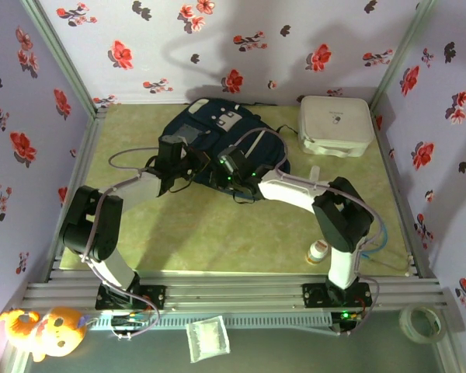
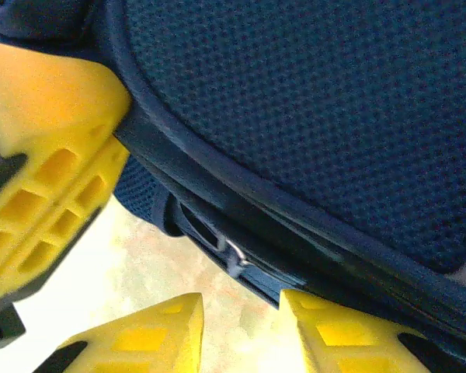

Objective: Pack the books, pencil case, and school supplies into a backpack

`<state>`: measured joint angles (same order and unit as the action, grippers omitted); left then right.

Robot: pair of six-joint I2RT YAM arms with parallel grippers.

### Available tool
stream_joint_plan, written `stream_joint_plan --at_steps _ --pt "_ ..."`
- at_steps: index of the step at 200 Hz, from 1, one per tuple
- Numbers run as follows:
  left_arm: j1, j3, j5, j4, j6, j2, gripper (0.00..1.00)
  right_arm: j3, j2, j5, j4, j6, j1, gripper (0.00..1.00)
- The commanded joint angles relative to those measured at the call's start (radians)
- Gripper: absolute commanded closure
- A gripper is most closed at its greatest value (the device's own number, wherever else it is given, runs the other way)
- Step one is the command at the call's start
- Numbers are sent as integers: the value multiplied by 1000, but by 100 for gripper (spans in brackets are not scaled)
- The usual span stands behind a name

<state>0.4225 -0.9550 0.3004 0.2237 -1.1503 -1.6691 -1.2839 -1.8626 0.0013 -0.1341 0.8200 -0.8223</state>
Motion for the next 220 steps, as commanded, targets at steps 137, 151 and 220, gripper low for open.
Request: stream_joint_plan --at_steps 137,151,220 --pt "32 -35 46 78 -20 17 100 -100 -128 161 33 100 -11 72" --pt "32 -37 46 78 -22 17 100 -101 -128 198 17 105 -12 75" --pt "37 -61 51 68 -19 20 100 1 -47 327 34 124 -45 74"
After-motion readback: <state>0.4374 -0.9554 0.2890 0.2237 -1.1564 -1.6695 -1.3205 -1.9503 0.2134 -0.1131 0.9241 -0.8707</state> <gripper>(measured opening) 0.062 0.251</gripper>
